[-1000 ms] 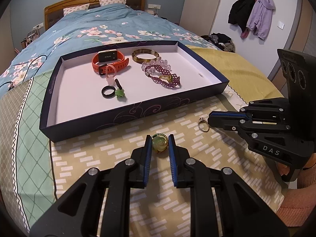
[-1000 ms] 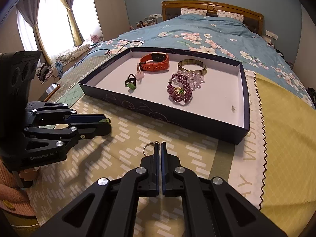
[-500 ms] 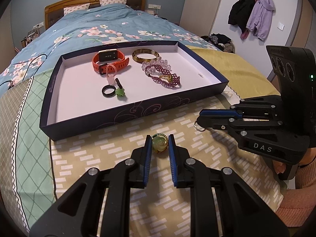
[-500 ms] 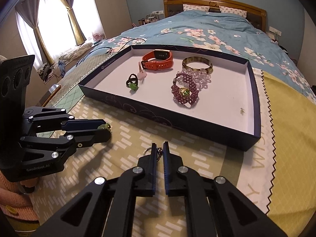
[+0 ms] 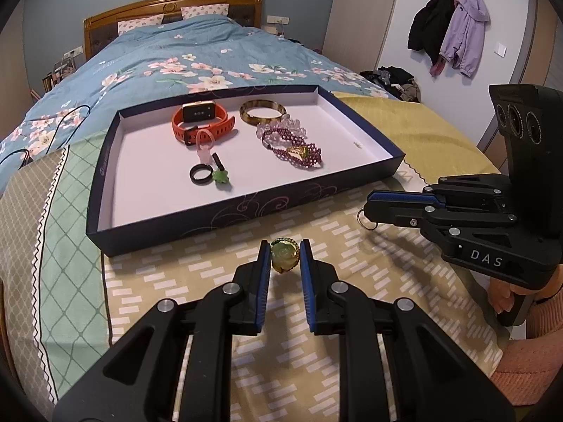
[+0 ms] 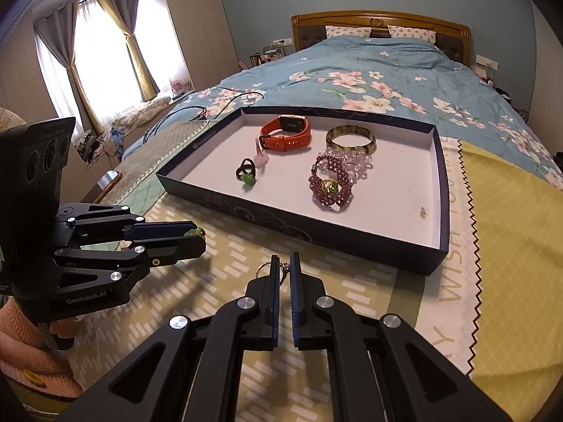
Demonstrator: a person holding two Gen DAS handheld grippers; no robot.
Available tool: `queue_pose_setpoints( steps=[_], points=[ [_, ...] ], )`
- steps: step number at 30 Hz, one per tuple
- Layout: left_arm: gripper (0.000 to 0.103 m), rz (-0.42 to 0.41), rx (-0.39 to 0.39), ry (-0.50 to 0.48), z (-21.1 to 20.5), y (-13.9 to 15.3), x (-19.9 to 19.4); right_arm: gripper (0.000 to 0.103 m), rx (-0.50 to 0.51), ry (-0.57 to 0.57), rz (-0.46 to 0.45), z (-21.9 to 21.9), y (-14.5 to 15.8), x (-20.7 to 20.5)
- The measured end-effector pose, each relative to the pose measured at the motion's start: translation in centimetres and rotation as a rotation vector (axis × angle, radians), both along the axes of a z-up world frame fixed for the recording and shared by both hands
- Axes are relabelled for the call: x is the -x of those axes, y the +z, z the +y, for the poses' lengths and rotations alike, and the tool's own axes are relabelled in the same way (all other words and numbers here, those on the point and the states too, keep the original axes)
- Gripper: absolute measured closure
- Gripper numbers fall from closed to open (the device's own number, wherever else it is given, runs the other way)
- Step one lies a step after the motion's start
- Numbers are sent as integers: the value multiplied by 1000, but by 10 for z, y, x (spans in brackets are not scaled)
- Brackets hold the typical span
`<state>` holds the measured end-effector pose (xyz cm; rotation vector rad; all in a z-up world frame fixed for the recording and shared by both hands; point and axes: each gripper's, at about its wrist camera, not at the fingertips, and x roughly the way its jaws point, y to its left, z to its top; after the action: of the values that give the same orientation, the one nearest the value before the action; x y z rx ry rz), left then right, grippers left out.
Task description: Organize jewelry
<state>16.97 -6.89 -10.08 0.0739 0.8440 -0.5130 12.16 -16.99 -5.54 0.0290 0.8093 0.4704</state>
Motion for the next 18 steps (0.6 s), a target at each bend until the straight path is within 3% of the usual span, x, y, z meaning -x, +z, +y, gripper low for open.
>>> queue_pose_setpoints(
  steps=[18],
  points=[
    [86,-60,12,12,1,23,6,99,-40,-10,-49,-2,14,-1]
  ],
)
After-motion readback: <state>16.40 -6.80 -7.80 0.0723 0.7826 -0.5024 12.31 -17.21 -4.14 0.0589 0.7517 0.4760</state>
